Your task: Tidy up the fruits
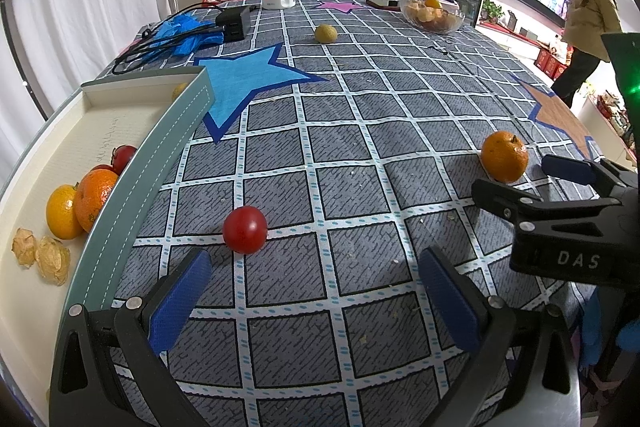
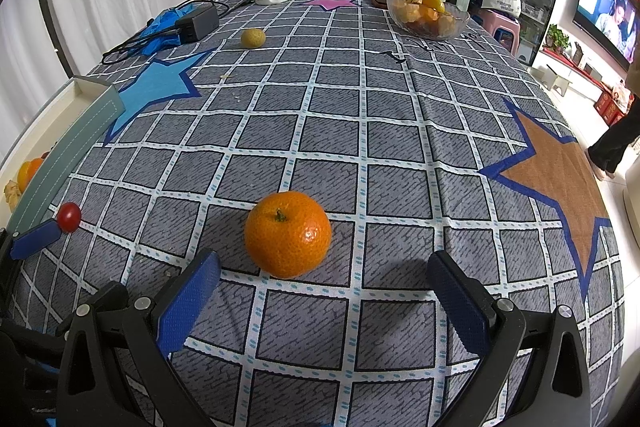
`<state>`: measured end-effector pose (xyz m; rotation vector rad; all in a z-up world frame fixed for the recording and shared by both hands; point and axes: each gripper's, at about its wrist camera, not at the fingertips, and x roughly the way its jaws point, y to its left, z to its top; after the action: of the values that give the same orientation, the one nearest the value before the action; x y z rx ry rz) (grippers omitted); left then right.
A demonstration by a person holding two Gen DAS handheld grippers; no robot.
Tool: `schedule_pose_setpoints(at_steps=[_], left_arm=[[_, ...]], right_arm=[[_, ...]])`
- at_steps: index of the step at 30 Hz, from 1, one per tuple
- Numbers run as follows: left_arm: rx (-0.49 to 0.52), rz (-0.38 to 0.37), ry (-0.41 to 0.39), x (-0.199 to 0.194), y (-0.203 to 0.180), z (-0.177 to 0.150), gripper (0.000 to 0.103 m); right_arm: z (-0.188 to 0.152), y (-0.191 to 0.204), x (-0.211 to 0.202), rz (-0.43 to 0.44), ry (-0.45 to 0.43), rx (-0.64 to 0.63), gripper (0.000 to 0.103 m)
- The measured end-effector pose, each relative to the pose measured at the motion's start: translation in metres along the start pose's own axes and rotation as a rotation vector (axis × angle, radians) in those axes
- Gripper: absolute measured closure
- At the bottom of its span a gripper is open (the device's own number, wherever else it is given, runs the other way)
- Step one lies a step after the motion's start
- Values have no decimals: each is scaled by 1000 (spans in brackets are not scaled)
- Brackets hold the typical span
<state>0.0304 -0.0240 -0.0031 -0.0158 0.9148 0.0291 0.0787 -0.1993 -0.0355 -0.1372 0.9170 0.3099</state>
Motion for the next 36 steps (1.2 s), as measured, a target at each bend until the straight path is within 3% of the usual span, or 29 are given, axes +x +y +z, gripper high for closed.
schedule_pose_setpoints(at_steps=[7,15,18,25,31,33,36], left_arm=[[-10,-41,-5,-3,6,1,0],[-148,-170,-55,-13,34,-2,0],[-131,-138,-50,-13,29,-1,0],[7,22,10,2,1,7,2],[64,55,-4,4,-12,13,10],[57,35,3,3,-12,15,21],[30,-4,11,1,-8,17,49]], right_arm=[[1,0,0,3,-1,-1,0],[1,0,0,2,-1,-1,0],[1,0,0,2,-1,-1,0],[2,0,1,5,1,-3,0],[13,5,5,16,4,-18,0],[15,8,5,17,-2,-25,11],[16,12,2,19,-24,-36,40]])
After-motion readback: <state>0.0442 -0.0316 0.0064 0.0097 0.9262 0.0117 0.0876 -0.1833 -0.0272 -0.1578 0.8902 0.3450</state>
